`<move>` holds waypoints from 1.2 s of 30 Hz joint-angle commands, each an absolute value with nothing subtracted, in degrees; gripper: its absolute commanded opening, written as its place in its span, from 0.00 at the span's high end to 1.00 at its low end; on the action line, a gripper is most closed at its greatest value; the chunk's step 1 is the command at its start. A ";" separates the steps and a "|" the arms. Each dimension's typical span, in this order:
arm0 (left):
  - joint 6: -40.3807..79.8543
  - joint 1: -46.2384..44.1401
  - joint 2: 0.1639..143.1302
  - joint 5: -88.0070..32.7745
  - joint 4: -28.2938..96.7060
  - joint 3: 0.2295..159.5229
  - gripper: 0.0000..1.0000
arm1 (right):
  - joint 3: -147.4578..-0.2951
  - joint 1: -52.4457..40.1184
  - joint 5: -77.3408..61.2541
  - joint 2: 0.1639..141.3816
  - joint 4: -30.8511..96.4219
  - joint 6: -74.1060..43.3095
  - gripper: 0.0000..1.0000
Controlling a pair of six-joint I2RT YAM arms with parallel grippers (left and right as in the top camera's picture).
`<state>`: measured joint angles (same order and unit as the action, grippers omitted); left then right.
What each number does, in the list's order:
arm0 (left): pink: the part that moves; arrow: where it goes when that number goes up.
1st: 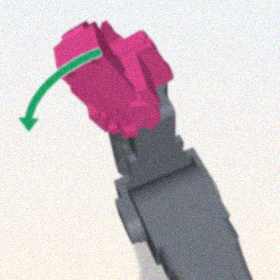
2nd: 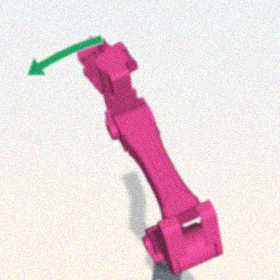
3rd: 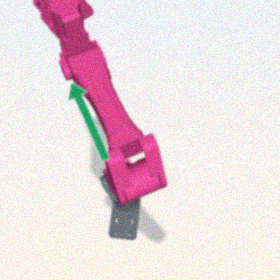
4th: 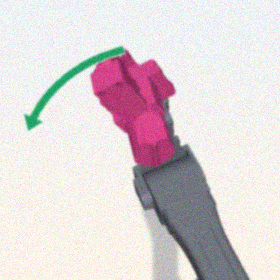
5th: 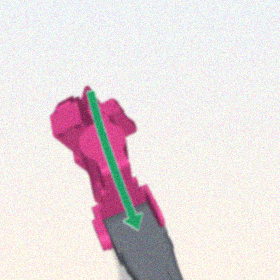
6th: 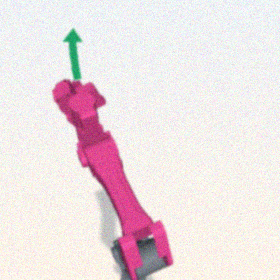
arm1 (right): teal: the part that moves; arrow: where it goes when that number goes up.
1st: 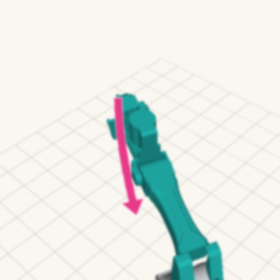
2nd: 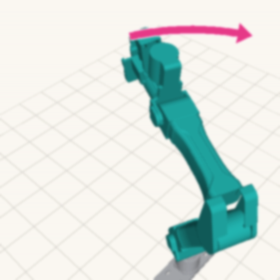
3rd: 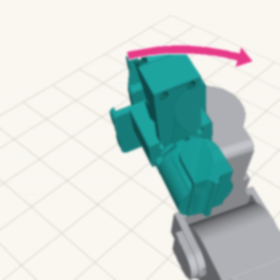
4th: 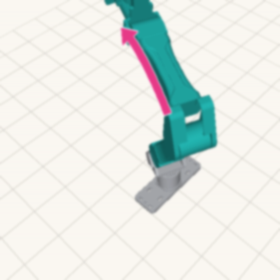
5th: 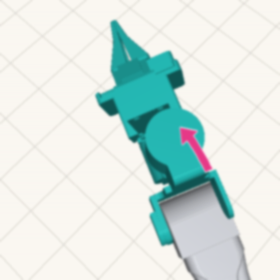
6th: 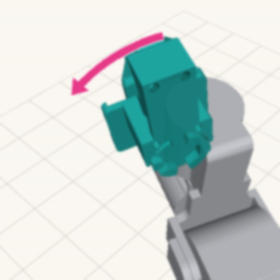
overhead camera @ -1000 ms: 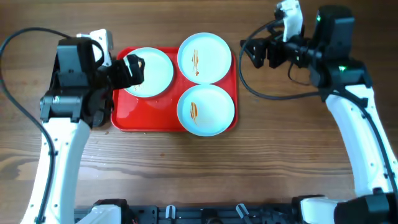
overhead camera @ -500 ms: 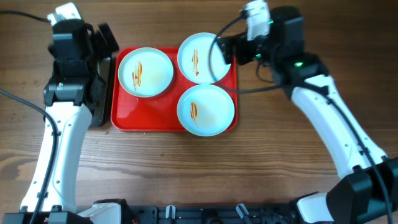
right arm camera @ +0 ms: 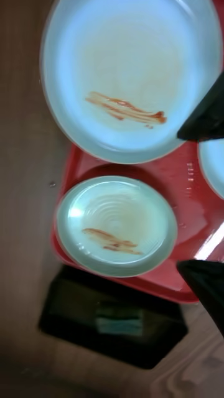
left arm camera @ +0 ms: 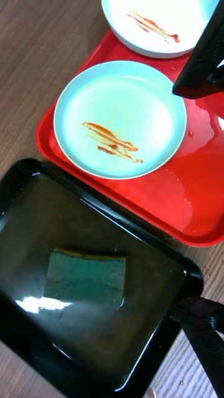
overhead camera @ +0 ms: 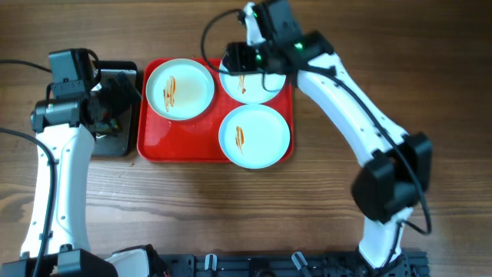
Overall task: Clean dirty plates on tray and stack at the side
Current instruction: 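Reach left gripper to sponge and right gripper to top-left plate rim, then grasp the green sponge with the left gripper, lift from water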
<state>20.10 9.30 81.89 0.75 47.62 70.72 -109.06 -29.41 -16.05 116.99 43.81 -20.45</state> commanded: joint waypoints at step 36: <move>21.43 13.50 87.24 5.85 47.70 70.43 0.00 | -114.87 -38.00 -7.79 143.76 40.82 -30.59 0.95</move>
